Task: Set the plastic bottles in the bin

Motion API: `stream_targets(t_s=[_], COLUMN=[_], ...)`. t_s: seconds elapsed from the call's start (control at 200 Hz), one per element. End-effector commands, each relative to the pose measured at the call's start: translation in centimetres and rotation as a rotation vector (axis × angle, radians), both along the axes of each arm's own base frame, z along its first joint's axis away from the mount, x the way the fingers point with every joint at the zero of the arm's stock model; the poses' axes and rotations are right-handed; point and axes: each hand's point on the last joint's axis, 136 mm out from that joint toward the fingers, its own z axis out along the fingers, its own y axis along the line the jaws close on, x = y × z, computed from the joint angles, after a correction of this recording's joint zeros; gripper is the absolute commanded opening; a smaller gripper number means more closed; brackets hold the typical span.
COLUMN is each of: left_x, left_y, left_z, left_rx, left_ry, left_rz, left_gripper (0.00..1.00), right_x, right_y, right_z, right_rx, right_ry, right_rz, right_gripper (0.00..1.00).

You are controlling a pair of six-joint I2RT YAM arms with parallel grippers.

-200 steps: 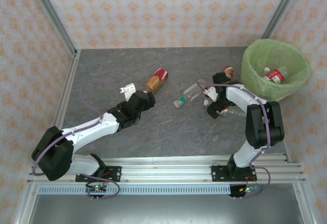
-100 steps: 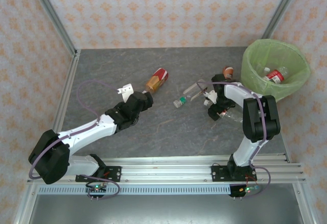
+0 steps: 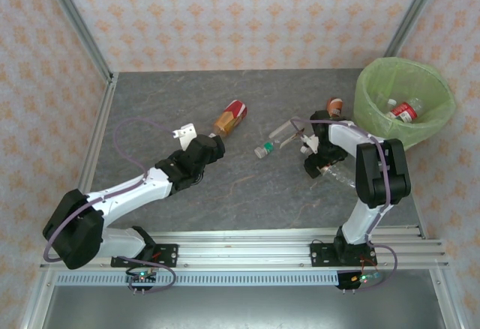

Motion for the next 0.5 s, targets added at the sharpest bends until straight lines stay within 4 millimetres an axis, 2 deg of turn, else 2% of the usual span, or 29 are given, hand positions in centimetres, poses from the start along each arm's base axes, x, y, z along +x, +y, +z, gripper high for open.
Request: stream_targets(t_s=[0.0,0.215,0.31,0.44,0.495], left_x=[0.3,0.5,0.4,0.2,0.2], left_y=[0.3,0.1,0.1,0.4,0.5], left_z=[0.2,0.1,0.1,-0.1,-0.1], left_rx=[0.029,0.028,0.028,0.038,0.038], left_ry=[-0.006,-0.003,-0.003,0.000,-0.001], left_rz=[0.011,0.006,0.006,0.009,0.012], left_gripper=[1.00,1.00,1.00,1.00,1.00], right_x=[-1.3,-2.0,-1.7,-0.8,-0.3], right_y=[-0.1,0.7,1.2,1.9,2.3], right_z=[-0.6,-1.1,-1.2,-0.4,0.2], right_rx=[-0.019,0.033,0.066,0.108,0.127], right_ry=[0.067,0.106,0.087,0.033,0.004], right_rz=[0.003,0.019,0.019,0.011,0.009], right_gripper=[0.93,0.88,0.87,0.72,0.70])
